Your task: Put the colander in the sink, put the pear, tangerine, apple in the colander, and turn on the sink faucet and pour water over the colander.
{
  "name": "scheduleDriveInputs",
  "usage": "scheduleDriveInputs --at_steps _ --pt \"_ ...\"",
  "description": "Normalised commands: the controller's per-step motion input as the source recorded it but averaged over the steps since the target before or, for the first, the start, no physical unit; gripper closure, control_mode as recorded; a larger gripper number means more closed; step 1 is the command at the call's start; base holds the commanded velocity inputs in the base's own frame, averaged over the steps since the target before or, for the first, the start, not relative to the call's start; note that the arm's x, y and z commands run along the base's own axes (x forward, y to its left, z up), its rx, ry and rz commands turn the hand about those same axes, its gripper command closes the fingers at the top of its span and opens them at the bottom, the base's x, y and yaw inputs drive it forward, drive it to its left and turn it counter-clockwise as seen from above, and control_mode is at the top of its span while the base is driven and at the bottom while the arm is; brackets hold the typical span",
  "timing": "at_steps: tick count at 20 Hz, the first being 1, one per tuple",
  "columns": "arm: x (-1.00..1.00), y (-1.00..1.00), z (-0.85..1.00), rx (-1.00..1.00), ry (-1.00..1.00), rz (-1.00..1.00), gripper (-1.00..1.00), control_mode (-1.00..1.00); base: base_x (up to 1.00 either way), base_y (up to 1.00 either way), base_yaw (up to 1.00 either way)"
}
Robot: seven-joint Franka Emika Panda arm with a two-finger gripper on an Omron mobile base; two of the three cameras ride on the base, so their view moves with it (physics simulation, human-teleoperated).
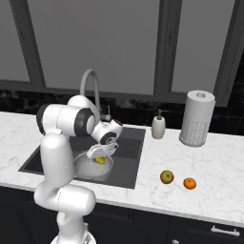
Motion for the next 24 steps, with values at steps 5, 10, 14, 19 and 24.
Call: scheduleDriveInputs --at_steps 5,10,14,19,24 --pt "-0.34 0.01 0.19 0.0 0.0 0.0 -1.0 -1.0 0.0 0.0 0.0" --pt "-0.33 0.0 0.4 0.0 0.0 -0.03 -1.0 -1.0 0.0 0.0 0.0" --pt "-0.33 -0.21 0.62 0.0 0.0 -0.02 -1.0 -1.0 0.0 0.0 0.0" --pt "-0.37 -0.4 0.78 0.0 0.0 0.0 -1.0 -1.0 0.0 0.0 0.0" --pt "-0.49 -0.64 0.76 0.0 0.0 0.0 -1.0 -1.0 0.0 0.0 0.0"
